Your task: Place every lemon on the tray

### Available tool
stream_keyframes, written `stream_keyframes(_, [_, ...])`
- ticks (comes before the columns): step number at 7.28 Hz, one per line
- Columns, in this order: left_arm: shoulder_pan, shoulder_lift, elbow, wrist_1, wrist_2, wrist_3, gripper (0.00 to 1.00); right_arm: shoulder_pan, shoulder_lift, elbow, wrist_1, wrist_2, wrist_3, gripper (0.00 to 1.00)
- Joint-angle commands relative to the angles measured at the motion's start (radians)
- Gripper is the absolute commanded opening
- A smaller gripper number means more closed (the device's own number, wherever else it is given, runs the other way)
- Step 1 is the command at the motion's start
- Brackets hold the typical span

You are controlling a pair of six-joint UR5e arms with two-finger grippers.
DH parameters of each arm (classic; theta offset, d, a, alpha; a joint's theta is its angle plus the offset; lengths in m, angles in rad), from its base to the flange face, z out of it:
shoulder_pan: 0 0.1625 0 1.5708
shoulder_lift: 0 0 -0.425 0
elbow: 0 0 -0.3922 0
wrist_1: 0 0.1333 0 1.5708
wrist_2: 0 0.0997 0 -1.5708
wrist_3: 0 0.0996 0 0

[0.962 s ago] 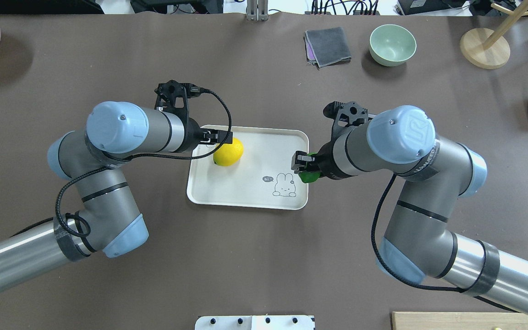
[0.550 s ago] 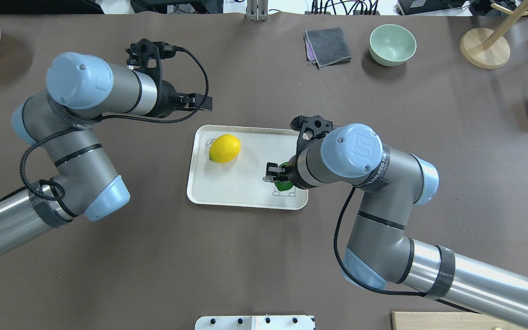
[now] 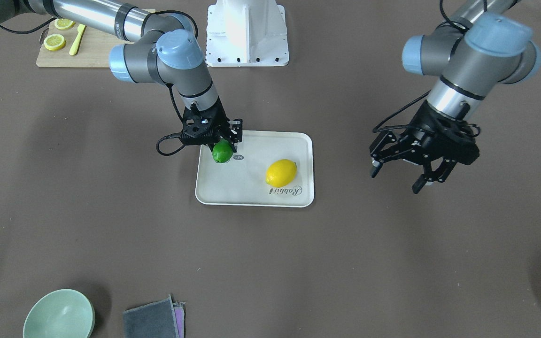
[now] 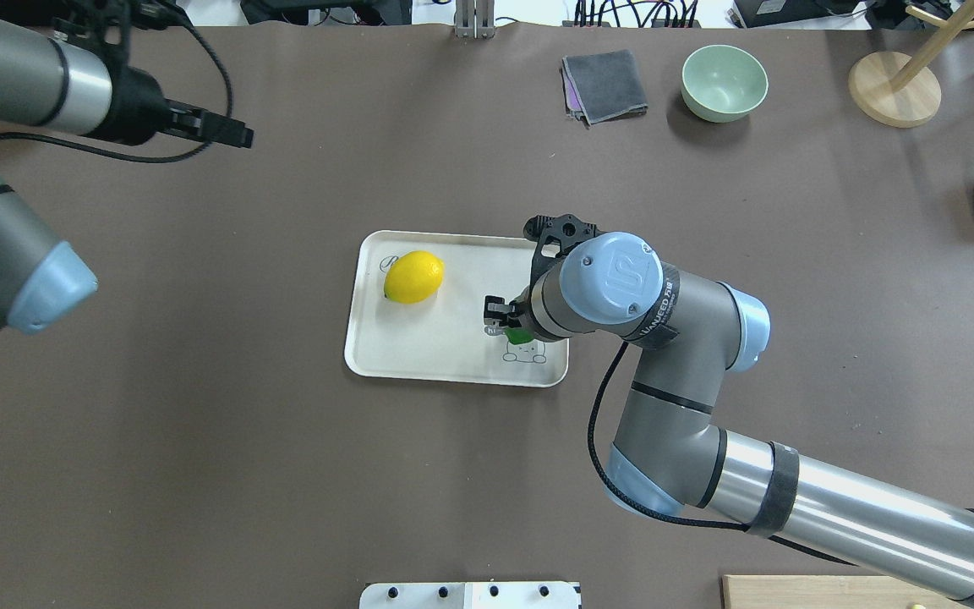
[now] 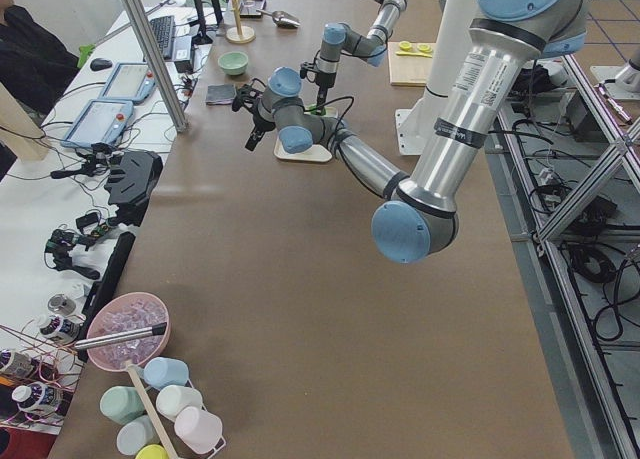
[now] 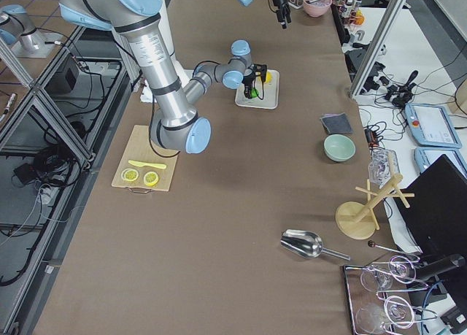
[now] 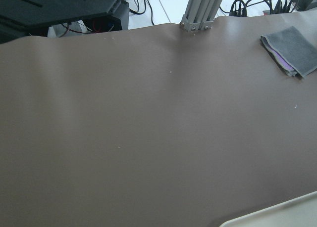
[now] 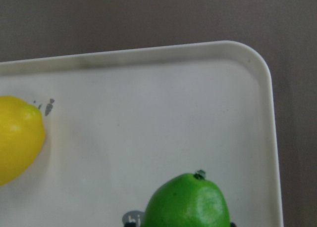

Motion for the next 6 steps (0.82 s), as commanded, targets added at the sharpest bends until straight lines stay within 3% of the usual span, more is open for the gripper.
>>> stream_keyframes(1, [-0.171,0.090,-0.015,-0.006,-0.169,0.024,0.98,0.056,0.006,0.001,-0.004,0.009,-0.006,1.00])
stream_keyframes(2, [-0.217,0.127,-0.013,-0.012,-0.202,0.063,0.98,0.132,0.006,0.030,-0.007,0.071,-0.017,1.00])
stream_keyframes(3, [-0.227,0.162,-0.004,-0.029,-0.194,0.138,0.98,0.179,-0.016,0.061,-0.013,0.087,-0.167,1.00])
stream_keyframes(4, [-0.247,0.210,0.006,-0.029,-0.196,0.244,0.98,0.232,-0.109,0.121,-0.013,0.087,-0.290,1.00])
stream_keyframes(6, [-0.276,0.215,0.081,-0.012,-0.202,0.353,0.98,0.395,-0.291,0.217,0.028,0.124,-0.317,1.00])
